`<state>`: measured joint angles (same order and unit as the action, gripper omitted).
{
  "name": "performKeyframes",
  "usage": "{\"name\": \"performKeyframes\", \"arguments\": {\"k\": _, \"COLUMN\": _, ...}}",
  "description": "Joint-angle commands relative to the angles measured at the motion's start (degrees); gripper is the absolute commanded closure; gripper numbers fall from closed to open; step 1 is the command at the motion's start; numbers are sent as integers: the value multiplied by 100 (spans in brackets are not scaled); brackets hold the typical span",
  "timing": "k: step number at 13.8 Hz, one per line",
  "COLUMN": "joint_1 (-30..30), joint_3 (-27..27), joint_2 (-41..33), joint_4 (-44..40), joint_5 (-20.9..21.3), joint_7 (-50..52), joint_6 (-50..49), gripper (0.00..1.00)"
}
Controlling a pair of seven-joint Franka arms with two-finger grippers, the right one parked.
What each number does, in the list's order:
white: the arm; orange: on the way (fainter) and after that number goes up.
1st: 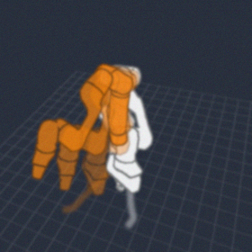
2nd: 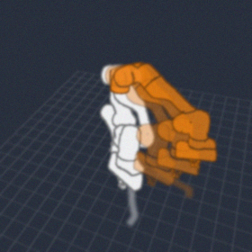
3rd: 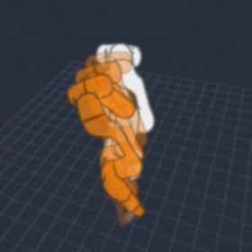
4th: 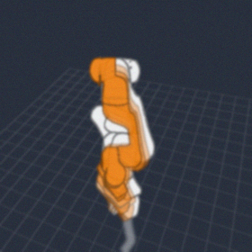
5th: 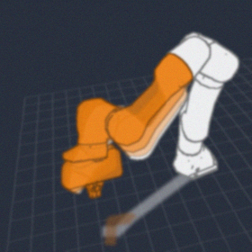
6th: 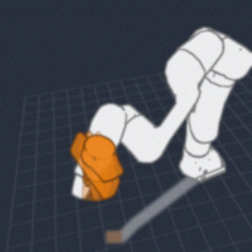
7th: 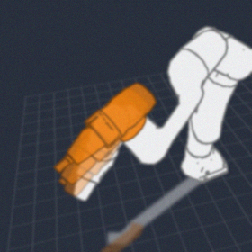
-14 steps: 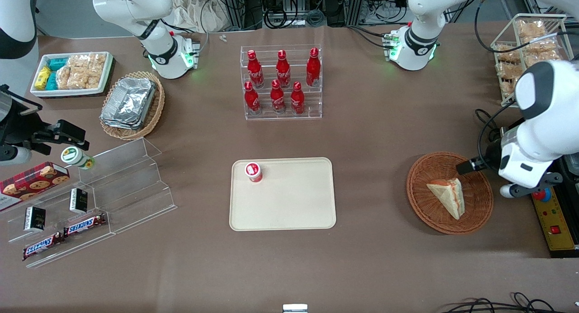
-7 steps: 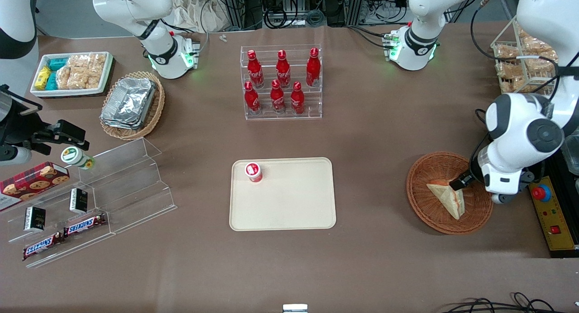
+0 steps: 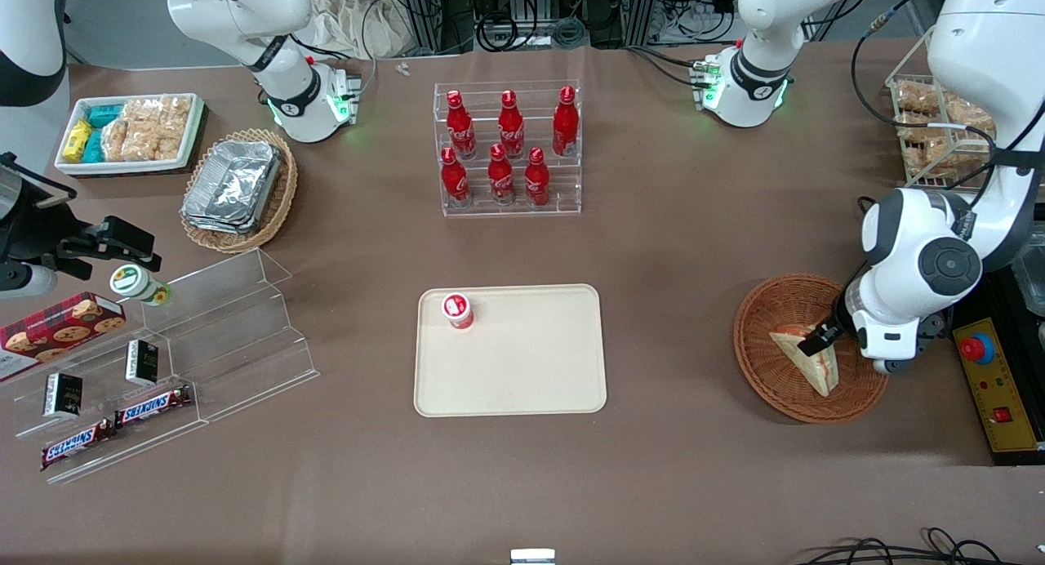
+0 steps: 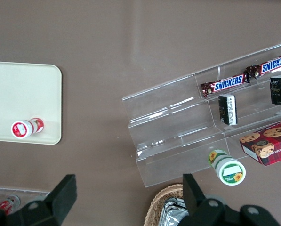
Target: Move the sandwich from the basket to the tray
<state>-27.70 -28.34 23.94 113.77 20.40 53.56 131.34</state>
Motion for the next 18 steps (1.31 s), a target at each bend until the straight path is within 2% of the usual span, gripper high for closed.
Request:
{"name": "performKeyframes", "arguments": {"k": 1, "joint_1": -60, "joint_3": -66, "joint_2": 58, "joint_4": -48, "joint_5": 245, "joint_7": 391, "joint_6": 120, "gripper": 0}}
{"name": "performKeyframes", "arguments": {"k": 3, "joint_1": -60, "joint_3": -110, "joint_2": -21, "joint_4": -371, "joint_5": 236, "joint_7": 269, "joint_6": -474, "gripper": 0}}
{"name": "performKeyframes", "arguments": {"k": 5, "joint_1": 36, "joint_3": -276, "joint_2": -48, "joint_4": -890, "joint_5": 227, "joint_7": -501, "joint_6": -1484, "gripper": 0}}
{"name": "performKeyframes", "arguments": {"k": 7, "joint_1": 27, "joint_3": -391, "joint_2": -275, "joint_4": -1163, "joint_5": 158, "joint_7": -1397, "joint_6": -2075, "gripper": 0}}
{"name": "performKeyframes", "arguments": {"k": 8, "joint_1": 28, "joint_3": -469, "joint_2": -381, "joint_4": -1304, "joint_5": 87, "joint_7": -1802, "joint_6": -2321, "gripper": 0}}
{"name": "performKeyframes", "arguments": {"k": 10, "joint_1": 36, "joint_3": -602, "joint_2": -452, "joint_4": -1986, "joint_5": -421, "joint_7": -2496, "joint_6": -3049, "gripper": 0}}
{"name": "performKeyframes", "arguments": {"k": 12, "joint_1": 54, "joint_3": -742, "joint_2": -417, "joint_4": -2708, "joint_5": -502, "joint_7": -3234, "joint_6": -3928, "gripper": 0}}
{"name": "performKeyframes", "arguments": {"k": 15, "joint_1": 45, "joint_3": -751, "joint_2": -391, "joint_4": -2729, "joint_5": -625, "joint_7": -3458, "joint_6": -3872, "gripper": 0}}
{"name": "performKeyframes", "arguments": {"k": 18, "joint_1": -42, "joint_3": -673, "joint_2": -373, "joint_4": -1915, "joint_5": -643, "joint_7": -2978, "joint_6": -2602, "gripper": 0}}
